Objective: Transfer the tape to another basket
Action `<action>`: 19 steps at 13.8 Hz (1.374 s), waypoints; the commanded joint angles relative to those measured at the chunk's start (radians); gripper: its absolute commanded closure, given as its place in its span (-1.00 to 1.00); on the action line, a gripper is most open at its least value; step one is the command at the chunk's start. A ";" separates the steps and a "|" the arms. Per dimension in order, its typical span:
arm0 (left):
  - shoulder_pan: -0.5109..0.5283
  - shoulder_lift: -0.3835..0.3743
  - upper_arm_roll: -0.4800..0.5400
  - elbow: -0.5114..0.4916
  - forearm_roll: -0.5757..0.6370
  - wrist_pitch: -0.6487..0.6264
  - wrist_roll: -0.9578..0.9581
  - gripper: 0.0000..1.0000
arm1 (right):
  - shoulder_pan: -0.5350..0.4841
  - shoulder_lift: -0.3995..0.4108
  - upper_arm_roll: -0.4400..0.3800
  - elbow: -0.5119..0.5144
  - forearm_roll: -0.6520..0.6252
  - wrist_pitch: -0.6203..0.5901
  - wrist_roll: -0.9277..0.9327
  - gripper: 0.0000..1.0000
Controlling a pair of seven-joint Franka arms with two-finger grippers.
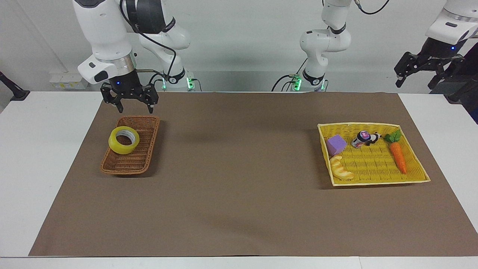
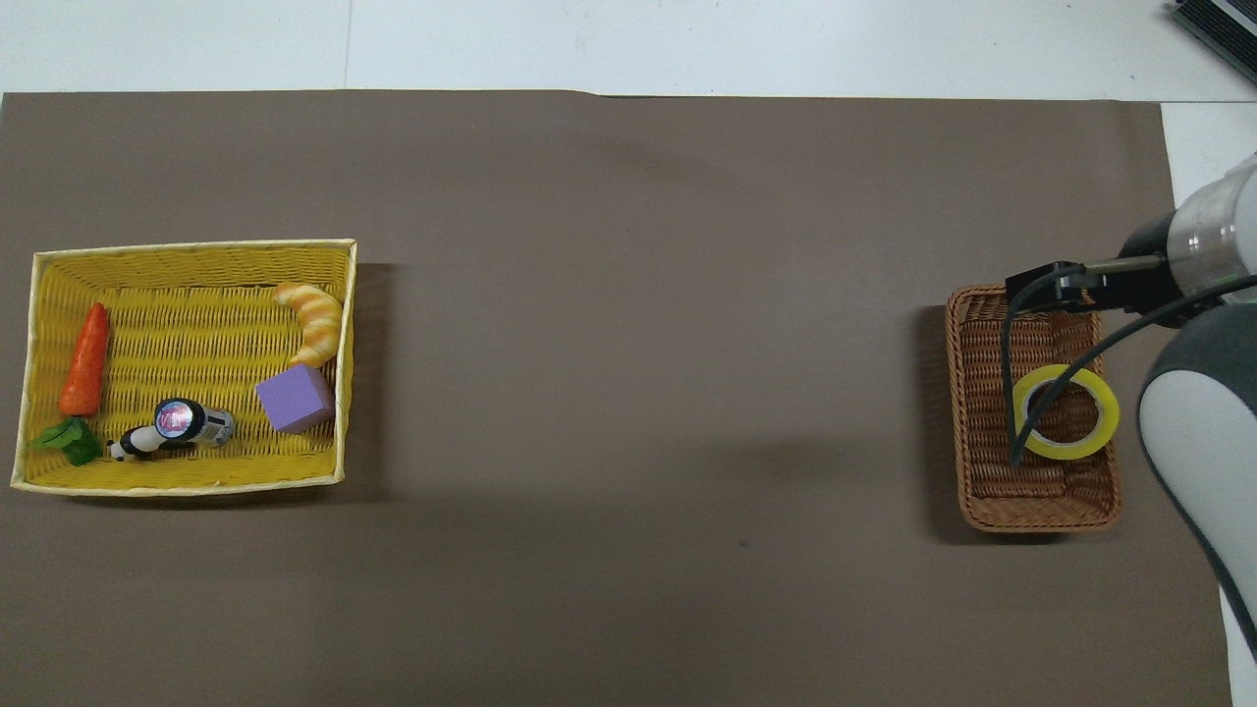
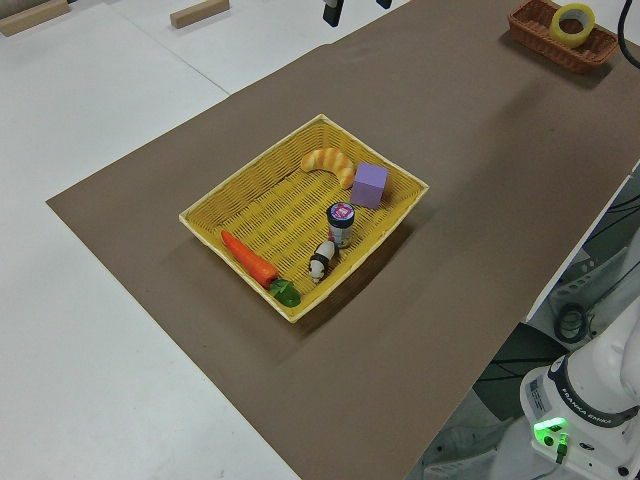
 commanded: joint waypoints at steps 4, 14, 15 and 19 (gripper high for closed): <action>0.009 -0.014 -0.007 -0.008 -0.005 -0.012 -0.001 -1.00 | 0.011 0.017 -0.015 0.049 0.004 -0.039 -0.016 -1.00; 0.006 -0.011 -0.007 0.000 -0.005 -0.023 0.002 -1.00 | 0.024 -0.087 -0.123 0.074 0.055 -0.219 -0.142 -1.00; 0.006 -0.008 -0.007 0.005 -0.009 -0.043 0.003 -1.00 | 0.024 -0.087 -0.124 0.074 0.053 -0.219 -0.142 -1.00; 0.005 -0.006 -0.010 0.006 -0.019 -0.061 -0.004 -1.00 | 0.019 -0.084 -0.117 0.081 0.053 -0.254 -0.144 -1.00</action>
